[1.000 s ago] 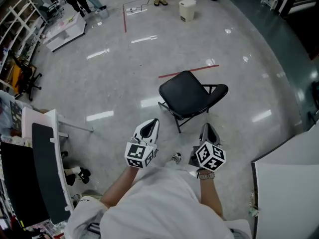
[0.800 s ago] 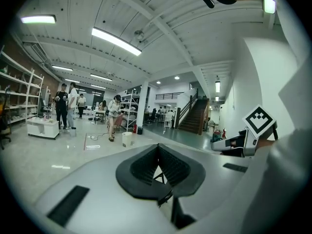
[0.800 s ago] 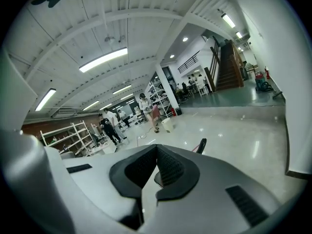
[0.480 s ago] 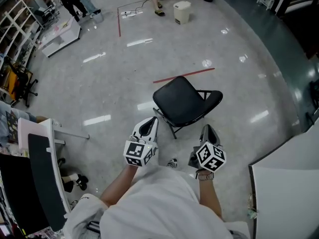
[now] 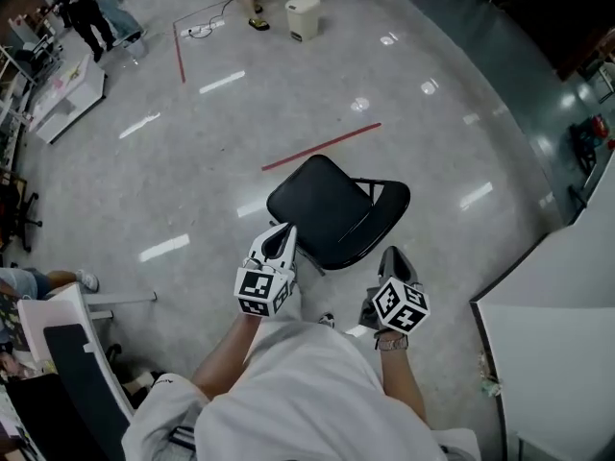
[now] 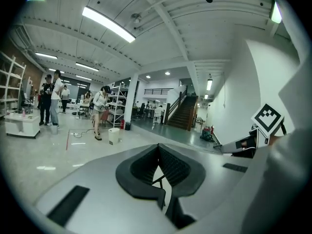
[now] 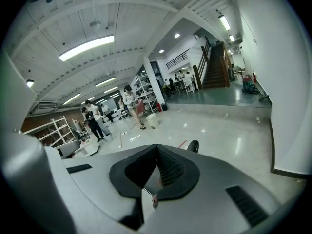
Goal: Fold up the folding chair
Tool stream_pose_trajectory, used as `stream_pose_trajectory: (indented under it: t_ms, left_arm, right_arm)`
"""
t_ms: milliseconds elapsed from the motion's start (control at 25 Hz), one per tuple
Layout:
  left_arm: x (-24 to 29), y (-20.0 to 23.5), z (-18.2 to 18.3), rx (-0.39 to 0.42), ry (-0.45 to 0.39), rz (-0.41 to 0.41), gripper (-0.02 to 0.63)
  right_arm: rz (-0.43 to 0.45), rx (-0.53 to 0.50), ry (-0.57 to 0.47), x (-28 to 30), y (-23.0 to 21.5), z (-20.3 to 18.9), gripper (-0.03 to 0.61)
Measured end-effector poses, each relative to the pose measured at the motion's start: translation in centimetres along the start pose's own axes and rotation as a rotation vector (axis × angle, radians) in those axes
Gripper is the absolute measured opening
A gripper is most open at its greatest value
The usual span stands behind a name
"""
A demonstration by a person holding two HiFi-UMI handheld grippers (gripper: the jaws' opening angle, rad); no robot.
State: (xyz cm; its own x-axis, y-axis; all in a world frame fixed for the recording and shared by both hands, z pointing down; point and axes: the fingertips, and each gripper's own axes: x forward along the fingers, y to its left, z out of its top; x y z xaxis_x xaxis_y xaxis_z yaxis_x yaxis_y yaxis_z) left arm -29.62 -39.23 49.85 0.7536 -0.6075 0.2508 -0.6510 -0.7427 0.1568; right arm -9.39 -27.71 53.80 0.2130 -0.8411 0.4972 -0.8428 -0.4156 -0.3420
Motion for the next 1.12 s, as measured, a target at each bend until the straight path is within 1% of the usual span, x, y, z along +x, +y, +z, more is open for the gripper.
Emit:
stream_pose_trajectory:
  t_ms: [200,360,520,640,680,800,840,880,920,1040,1120]
  left_arm:
    - [5.5,4.6,0.8,-0.018,0.039,-0.054,0.011]
    - [9.3,8.4,0.8,-0.020,0.079,-0.091,0.011]
    - [12.7,11.4,-0.2,-0.022,0.131,-0.131,0.012]
    - [15.0,12.3,-1.5,-0.041,0.189,-0.191,0.012]
    - [15.7,12.4,-2.0,-0.047,0.209,-0.214,0.012]
    - [17.8,13.1,-3.1,-0.055,0.256,-0.262,0.016]
    - [18.5,13.5,-3.6,-0.060,0.272,-0.273,0.037]
    - [19.3,13.9,-4.1,-0.067,0.291,-0.284,0.089]
    - [20.1,14.4,-4.6,-0.076,0.308,-0.293,0.127]
    - [22.4,15.6,-6.5,-0.090,0.351,-0.322,0.171]
    - [23.8,16.1,-8.1,-0.088,0.382,-0.346,0.200]
  right_arm:
    - [-0.085,0.044,0.046,4.7,0.6,0.9,0.005]
    - [-0.135,0.070,0.104,8.0,0.6,0.3,0.005]
    - [-0.185,0.106,0.162,10.8,0.0,-1.0,0.005]
    - [-0.238,0.132,0.197,12.3,-1.4,-1.6,0.008]
    - [-0.253,0.143,0.208,12.8,-1.8,-1.8,0.026]
    - [-0.287,0.181,0.238,14.2,-2.9,-2.6,0.104]
    - [-0.297,0.188,0.248,14.8,-3.2,-3.0,0.130]
    - [-0.308,0.190,0.259,15.4,-3.5,-3.4,0.152]
    - [-0.322,0.188,0.273,16.0,-3.9,-3.8,0.175]
    - [-0.363,0.174,0.320,17.8,-5.3,-5.5,0.226]
    - [-0.388,0.174,0.360,18.8,-6.5,-6.9,0.242]
